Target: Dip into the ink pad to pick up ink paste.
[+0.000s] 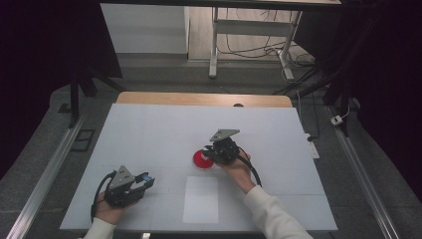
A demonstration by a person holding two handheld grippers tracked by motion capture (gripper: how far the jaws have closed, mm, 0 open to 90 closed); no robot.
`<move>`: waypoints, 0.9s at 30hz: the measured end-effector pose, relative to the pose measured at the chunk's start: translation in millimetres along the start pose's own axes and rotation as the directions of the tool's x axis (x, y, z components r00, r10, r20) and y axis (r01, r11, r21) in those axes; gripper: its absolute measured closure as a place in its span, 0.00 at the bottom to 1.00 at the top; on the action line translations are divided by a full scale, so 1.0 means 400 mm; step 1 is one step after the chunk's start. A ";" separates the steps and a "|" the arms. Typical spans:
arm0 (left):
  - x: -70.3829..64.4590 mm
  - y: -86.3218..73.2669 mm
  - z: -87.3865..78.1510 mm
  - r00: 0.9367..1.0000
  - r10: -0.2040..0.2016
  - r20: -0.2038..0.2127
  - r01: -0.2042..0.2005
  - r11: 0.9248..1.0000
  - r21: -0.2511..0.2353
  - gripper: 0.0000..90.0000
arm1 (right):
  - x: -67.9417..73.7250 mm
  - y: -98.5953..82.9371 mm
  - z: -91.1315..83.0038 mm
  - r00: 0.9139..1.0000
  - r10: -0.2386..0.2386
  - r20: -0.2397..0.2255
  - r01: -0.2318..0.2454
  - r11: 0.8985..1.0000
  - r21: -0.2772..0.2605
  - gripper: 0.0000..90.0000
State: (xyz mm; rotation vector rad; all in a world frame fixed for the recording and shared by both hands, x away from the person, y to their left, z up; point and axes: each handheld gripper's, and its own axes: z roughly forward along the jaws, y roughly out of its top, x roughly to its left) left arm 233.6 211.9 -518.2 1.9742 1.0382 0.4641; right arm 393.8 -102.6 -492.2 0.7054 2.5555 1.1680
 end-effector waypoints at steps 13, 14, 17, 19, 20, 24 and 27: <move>-0.003 0.000 0.002 1.000 0.003 0.003 -0.003 1.000 0.003 0.71 | 0.008 -0.004 0.009 1.000 -0.023 0.014 0.022 1.000 0.017 0.84; -0.003 0.000 0.002 1.000 0.003 0.004 -0.003 1.000 0.002 0.71 | 0.009 -0.004 0.009 0.999 -0.028 0.022 0.027 0.999 0.021 0.84; -0.004 0.000 0.002 1.000 0.002 0.004 -0.002 1.000 0.003 0.71 | 0.014 -0.004 0.011 0.999 -0.039 0.027 0.038 0.999 0.018 0.84; -0.005 0.001 0.003 1.000 0.002 0.003 -0.002 1.000 0.002 0.71 | 0.017 -0.005 0.011 0.999 -0.044 0.031 0.043 0.999 0.018 0.84; -0.005 0.001 0.003 1.000 0.003 0.003 -0.003 1.000 0.002 0.71 | 0.017 -0.005 0.011 0.998 -0.046 0.033 0.045 0.999 0.020 0.84; -0.005 0.000 0.002 1.000 0.003 0.003 -0.003 1.000 0.002 0.71 | 0.013 -0.006 0.011 0.999 -0.029 0.026 0.029 0.999 0.013 0.84; -0.004 0.000 0.002 1.000 0.003 0.002 -0.003 1.000 0.003 0.71 | 0.011 -0.008 0.010 1.000 -0.017 0.023 0.017 1.000 0.007 0.84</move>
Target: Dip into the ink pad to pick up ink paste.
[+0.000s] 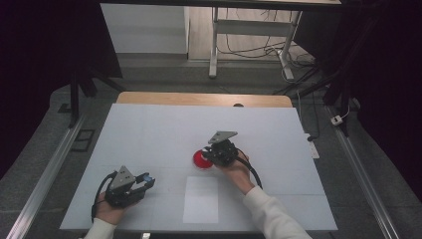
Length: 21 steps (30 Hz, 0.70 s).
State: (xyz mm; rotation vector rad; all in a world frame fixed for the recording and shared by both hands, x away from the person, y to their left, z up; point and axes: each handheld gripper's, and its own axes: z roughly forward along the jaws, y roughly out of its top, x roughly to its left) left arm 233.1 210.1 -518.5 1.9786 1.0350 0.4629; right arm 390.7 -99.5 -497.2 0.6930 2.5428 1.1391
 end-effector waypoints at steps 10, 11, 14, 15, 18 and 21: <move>0.003 0.000 -0.001 1.000 -0.001 0.000 0.001 1.000 -0.002 0.71 | 0.004 0.009 -0.022 1.000 0.023 -0.010 -0.023 0.999 -0.048 0.84; 0.002 0.000 -0.001 1.000 -0.001 0.000 0.001 1.000 -0.002 0.71 | 0.005 0.012 -0.027 1.000 0.018 -0.009 -0.019 0.999 -0.050 0.84; 0.002 0.001 -0.001 1.000 -0.002 -0.001 0.002 1.000 -0.003 0.71 | 0.010 0.019 -0.038 1.000 0.014 -0.013 -0.015 0.998 -0.062 0.84; 0.002 0.001 -0.001 1.000 -0.002 -0.001 0.002 1.000 -0.004 0.71 | 0.011 0.021 -0.041 1.000 0.013 -0.015 -0.014 0.997 -0.070 0.84; 0.002 0.001 -0.001 1.000 -0.002 -0.001 0.002 1.000 -0.003 0.71 | 0.015 0.030 -0.056 1.000 0.010 -0.022 -0.012 0.996 -0.085 0.84; 0.002 0.001 0.000 1.000 -0.002 0.000 0.002 1.000 -0.002 0.71 | 0.020 0.038 -0.071 1.000 0.001 -0.027 -0.004 0.995 -0.104 0.84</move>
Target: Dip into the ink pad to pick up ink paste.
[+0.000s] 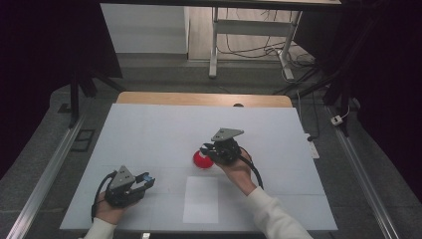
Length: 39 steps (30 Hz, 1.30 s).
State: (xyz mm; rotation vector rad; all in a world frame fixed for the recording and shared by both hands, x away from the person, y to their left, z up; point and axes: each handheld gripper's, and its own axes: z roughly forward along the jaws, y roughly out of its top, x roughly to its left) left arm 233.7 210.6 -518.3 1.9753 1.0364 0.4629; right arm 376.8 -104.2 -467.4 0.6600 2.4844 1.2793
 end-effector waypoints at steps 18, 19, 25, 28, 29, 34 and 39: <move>0.000 -0.001 0.002 1.000 0.002 0.004 -0.002 1.000 0.005 0.71 | -0.007 -0.011 0.019 1.000 0.006 0.001 -0.006 0.999 0.040 0.84; -0.001 -0.001 0.002 1.000 0.002 0.003 -0.002 1.000 0.005 0.71 | -0.008 -0.013 0.023 1.000 0.005 0.002 -0.005 0.999 0.042 0.84; 0.000 -0.002 0.001 1.000 0.002 0.002 -0.002 1.000 0.003 0.71 | -0.009 -0.023 0.043 1.000 -0.005 0.008 0.004 0.997 0.074 0.84; 0.000 -0.002 0.001 1.000 0.002 0.001 -0.002 1.000 0.004 0.71 | -0.008 -0.033 0.057 0.999 -0.027 0.023 0.024 0.994 0.107 0.84; 0.000 -0.002 0.001 1.000 0.002 0.001 -0.002 1.000 0.004 0.71 | -0.009 -0.038 0.060 0.999 -0.025 0.021 0.023 0.995 0.095 0.84; 0.000 -0.001 0.001 1.000 0.003 0.001 -0.003 1.000 0.003 0.71 | -0.008 -0.038 0.061 0.999 -0.029 0.025 0.026 0.995 0.100 0.84; -0.001 -0.001 0.001 1.000 0.003 0.001 -0.003 1.000 0.003 0.71 | -0.004 -0.039 0.065 0.999 -0.034 0.029 0.031 0.994 0.105 0.84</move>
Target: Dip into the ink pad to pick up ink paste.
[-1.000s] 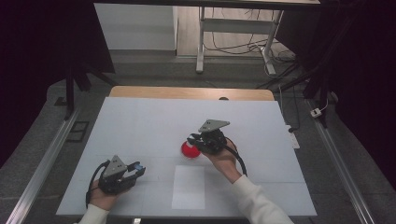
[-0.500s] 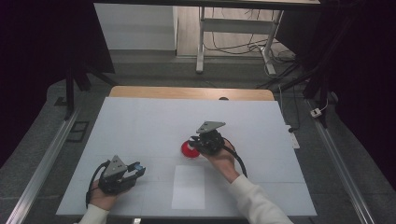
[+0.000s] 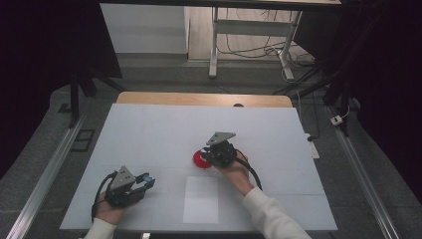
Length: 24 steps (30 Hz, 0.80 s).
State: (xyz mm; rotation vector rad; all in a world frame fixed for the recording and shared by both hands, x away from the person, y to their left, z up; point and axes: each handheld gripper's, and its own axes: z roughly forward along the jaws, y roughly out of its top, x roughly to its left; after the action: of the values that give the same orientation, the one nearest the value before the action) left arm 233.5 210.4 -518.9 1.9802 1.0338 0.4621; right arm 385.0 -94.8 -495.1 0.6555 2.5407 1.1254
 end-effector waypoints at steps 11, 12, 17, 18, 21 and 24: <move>-0.002 0.001 -0.001 1.000 -0.002 -0.002 0.002 1.000 -0.001 0.71 | 0.009 -0.001 0.003 0.999 -0.031 0.019 0.030 0.999 0.025 0.84; -0.002 0.001 -0.001 1.000 -0.002 -0.002 0.002 1.000 -0.001 0.71 | 0.008 -0.002 0.003 0.999 -0.029 0.017 0.029 0.999 0.024 0.84; -0.002 0.001 0.000 1.000 -0.003 -0.002 0.003 1.000 0.000 0.71 | 0.006 -0.004 0.002 1.000 -0.013 0.011 0.013 1.000 0.018 0.84; -0.002 0.001 0.000 1.000 -0.003 -0.003 0.003 1.000 -0.001 0.71 | 0.007 -0.004 0.003 1.000 -0.013 0.013 0.013 1.000 0.016 0.84; -0.002 0.001 -0.001 1.000 -0.003 -0.002 0.003 1.000 -0.003 0.71 | 0.008 -0.005 0.002 1.000 -0.021 0.017 0.021 1.000 0.016 0.84; -0.001 0.001 -0.002 1.000 -0.003 -0.004 0.003 1.000 -0.003 0.71 | 0.008 -0.005 0.002 1.000 -0.012 0.017 0.012 1.000 0.012 0.84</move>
State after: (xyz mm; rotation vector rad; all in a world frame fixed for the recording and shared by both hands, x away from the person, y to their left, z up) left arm 233.0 210.2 -518.2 1.9756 1.0377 0.4655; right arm 382.1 -93.8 -497.4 0.6495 2.5359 1.0972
